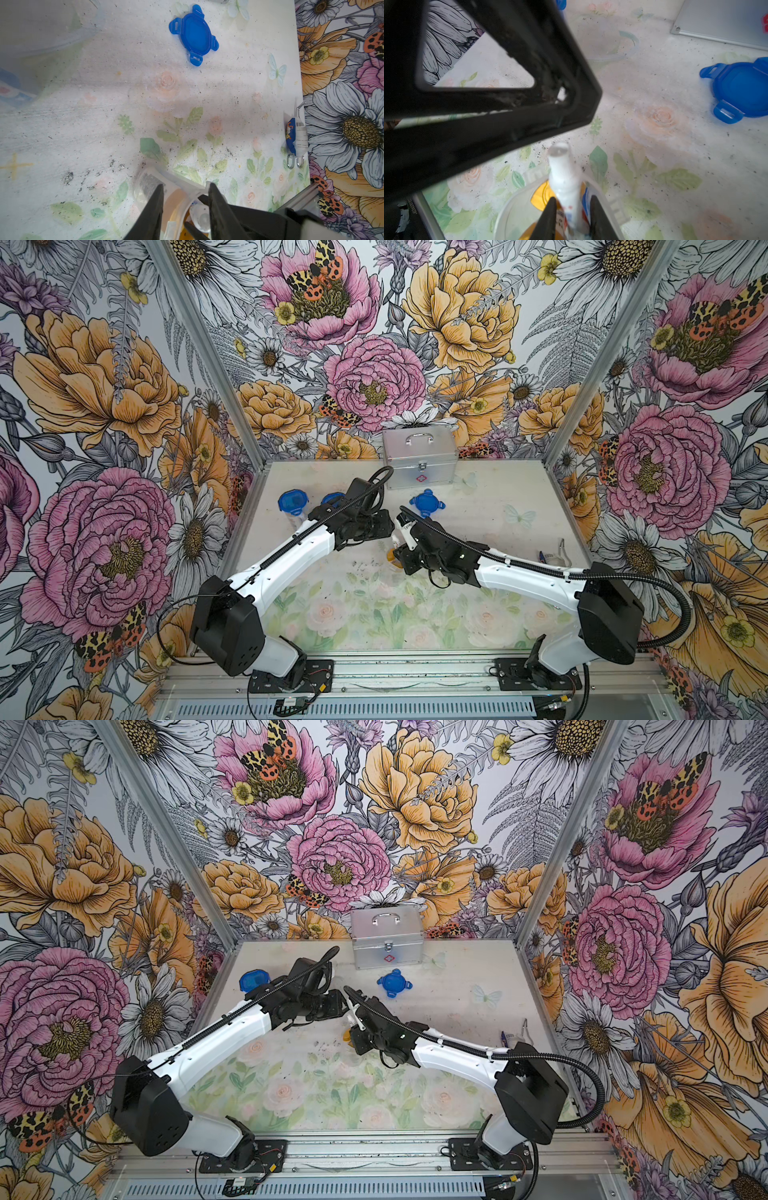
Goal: Pack away toiletry kits
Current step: Adjust the toiletry item in the container.
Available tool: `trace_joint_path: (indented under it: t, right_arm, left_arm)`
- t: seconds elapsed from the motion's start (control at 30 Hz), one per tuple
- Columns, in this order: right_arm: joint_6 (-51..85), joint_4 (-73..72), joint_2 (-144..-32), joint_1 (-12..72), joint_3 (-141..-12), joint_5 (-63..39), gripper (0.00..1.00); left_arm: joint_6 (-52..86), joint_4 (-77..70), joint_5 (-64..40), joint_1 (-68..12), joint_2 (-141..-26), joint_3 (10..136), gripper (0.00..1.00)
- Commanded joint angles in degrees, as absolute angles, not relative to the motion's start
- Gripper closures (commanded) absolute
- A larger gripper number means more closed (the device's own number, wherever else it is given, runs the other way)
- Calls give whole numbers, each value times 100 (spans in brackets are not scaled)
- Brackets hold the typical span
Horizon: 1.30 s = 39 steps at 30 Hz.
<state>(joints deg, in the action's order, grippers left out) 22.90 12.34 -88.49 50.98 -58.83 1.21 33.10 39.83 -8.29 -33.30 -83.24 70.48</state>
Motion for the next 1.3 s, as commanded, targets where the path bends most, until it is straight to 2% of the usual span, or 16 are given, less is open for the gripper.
trace_joint_path:
  t: [0.0,0.3,1.0,1.27]
  right_arm:
    - [2351,1262,-8991,5055,-6038,79,72]
    - [2285,1270,-8838,5047,-6074,-42,74]
    - [2304,1529,-8462,5144,-6127,72,70]
    - [2317,1776,-8673,5121,-6157,164,74]
  left_arm:
    - [3313,3762,-937,-3383,-8183,6924,67]
    - [3365,3763,-921,-3406,-8038,6768,71]
    - [3384,3763,-1028,-3417,-7831,6550,71]
    - [3383,3761,-1121,-3419,-7770,6530,72]
